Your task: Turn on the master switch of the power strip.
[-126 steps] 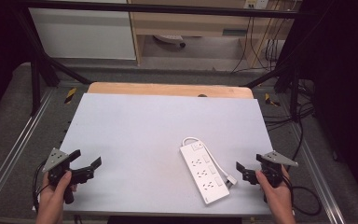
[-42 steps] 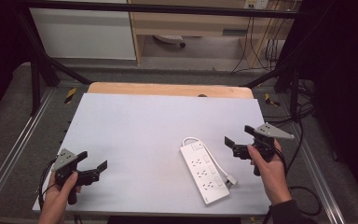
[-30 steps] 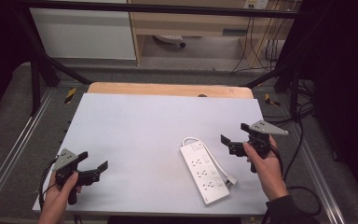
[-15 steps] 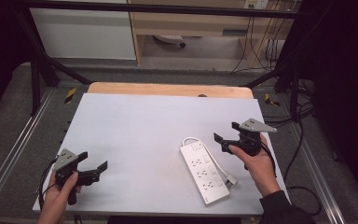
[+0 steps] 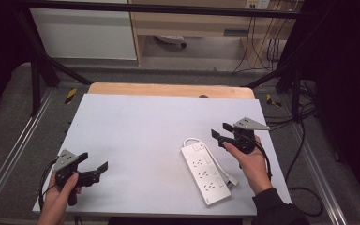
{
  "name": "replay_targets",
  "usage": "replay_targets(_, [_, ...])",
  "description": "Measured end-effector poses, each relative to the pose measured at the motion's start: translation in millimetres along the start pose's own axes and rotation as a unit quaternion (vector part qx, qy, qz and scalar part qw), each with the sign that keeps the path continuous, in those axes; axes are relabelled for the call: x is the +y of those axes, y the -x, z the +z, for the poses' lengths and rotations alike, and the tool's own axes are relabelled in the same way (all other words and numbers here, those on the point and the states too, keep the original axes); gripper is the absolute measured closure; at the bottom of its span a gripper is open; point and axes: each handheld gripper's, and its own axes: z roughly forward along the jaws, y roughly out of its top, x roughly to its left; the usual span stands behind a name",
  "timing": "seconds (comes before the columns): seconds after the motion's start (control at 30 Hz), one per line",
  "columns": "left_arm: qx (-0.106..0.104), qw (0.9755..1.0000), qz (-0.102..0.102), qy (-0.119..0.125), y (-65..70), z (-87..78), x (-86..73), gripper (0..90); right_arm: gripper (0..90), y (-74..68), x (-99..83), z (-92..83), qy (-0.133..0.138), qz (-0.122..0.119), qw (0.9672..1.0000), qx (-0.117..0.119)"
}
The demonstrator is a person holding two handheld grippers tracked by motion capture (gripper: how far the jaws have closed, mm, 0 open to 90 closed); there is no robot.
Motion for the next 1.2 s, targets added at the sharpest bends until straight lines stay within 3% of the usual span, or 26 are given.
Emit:
replay_targets(0.27, [0.0,1.0,0.0,0.001,-0.1,-0.4,0.1,8.5,57.9,-7.0,-3.1,11.6,-0.017,-0.013,0.9997,0.007])
replay_targets(0.3, [0.0,1.0,0.0,0.001,-0.1,-0.3,0.0,8.5,62.4,-9.7,-4.1,15.2,-0.019,-0.024,0.9995,0.01])
replay_targets(0.47, [-0.001,1.0,0.0,0.003,0.2,-0.6,0.3,8.6,69.0,-15.8,-6.6,23.4,-0.035,-0.038,0.9985,0.019])
replay_targets(0.87, [-0.001,1.0,0.0,0.003,-0.2,-0.8,0.2,8.7,79.9,-20.5,-11.8,38.6,-0.061,-0.049,0.9964,0.032])
replay_targets(1.2, [0.0,1.0,0.001,0.003,-0.5,-1.0,0.3,8.7,85.9,-19.0,-16.5,46.9,-0.084,-0.059,0.9944,0.027])
